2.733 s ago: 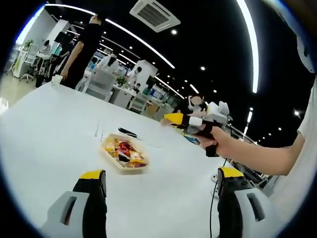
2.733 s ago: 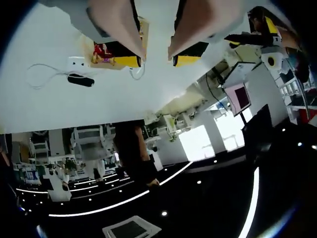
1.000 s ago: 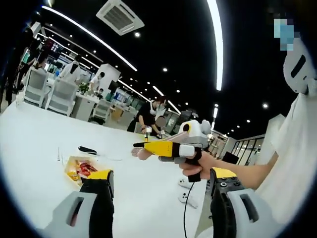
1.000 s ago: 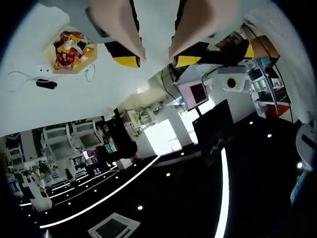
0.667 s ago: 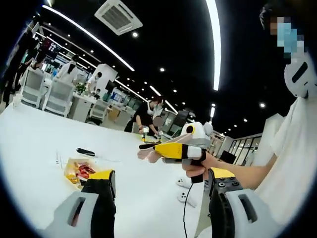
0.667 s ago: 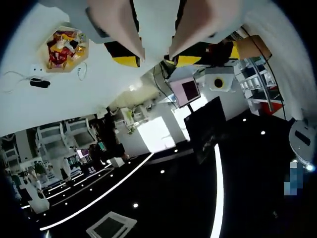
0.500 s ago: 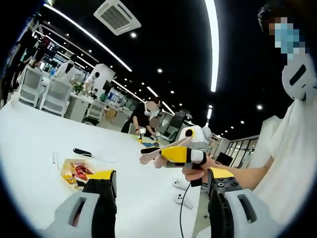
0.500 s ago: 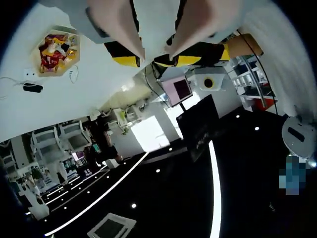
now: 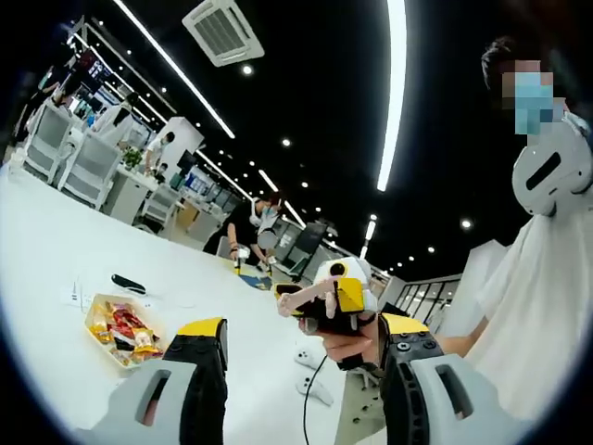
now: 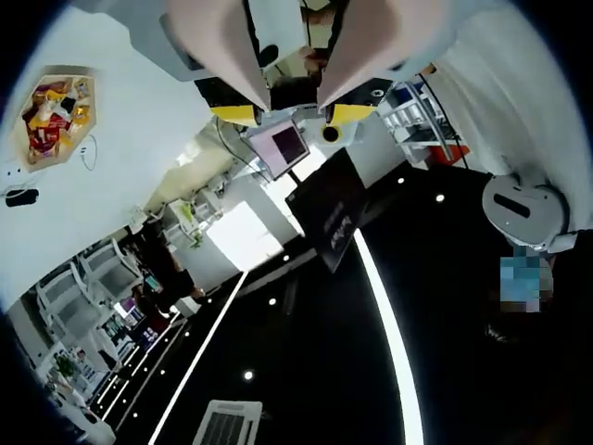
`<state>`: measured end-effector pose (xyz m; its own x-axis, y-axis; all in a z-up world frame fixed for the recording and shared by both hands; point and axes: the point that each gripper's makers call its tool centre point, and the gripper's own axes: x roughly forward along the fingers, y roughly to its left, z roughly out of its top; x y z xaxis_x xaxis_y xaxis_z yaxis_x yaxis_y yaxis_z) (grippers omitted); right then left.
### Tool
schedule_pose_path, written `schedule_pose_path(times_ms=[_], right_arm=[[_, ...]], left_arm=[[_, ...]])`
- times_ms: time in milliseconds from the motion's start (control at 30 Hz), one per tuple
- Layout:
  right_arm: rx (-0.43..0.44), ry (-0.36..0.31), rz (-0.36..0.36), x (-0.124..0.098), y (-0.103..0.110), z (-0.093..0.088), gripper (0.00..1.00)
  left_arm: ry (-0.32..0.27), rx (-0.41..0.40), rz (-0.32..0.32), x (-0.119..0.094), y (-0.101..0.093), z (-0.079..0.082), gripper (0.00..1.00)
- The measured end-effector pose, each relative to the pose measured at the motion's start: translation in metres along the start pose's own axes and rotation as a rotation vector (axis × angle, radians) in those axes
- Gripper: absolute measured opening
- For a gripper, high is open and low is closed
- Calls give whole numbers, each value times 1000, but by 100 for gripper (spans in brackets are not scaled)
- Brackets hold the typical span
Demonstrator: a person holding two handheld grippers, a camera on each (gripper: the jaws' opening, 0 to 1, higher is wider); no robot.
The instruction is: Place the target food into the container with the food tongs after gripping and lifting it, then release it inside without dropping or visibly crushing the food.
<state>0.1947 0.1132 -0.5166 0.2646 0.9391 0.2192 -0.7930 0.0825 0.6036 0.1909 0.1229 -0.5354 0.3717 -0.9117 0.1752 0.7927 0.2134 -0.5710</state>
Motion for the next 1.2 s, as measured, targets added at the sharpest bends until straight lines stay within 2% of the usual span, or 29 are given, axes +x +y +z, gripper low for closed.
schedule_pose_path(times_ms=[67,200,333,400,600,900,1067,1200], right_arm=[[52,-29,46,1,7,1,27],[61,-39,50,1,7,0,28],[65,-8,58,5,10,-9,28],[66,4,62,6,11,-12,28],[83,-3,67,6,10,-14,27],[92,29,64,4,9,-22,27],[111,64,54,-3,4,-25,26],[134,70,62,-5,6,-23,24]], left_arm=[[-12,-9,-9,1,-2,2,62],[-20,-31,-47,3,-11,3,50],[4,-48,-62,2,-13,-4,30],[0,-64,-68,2,-14,-4,27],[-2,-82,-62,0,-14,-6,25],[23,-104,-46,-4,-12,-13,24],[-9,-119,-29,-12,-7,-6,24],[-6,-138,-30,-14,-7,-7,25]])
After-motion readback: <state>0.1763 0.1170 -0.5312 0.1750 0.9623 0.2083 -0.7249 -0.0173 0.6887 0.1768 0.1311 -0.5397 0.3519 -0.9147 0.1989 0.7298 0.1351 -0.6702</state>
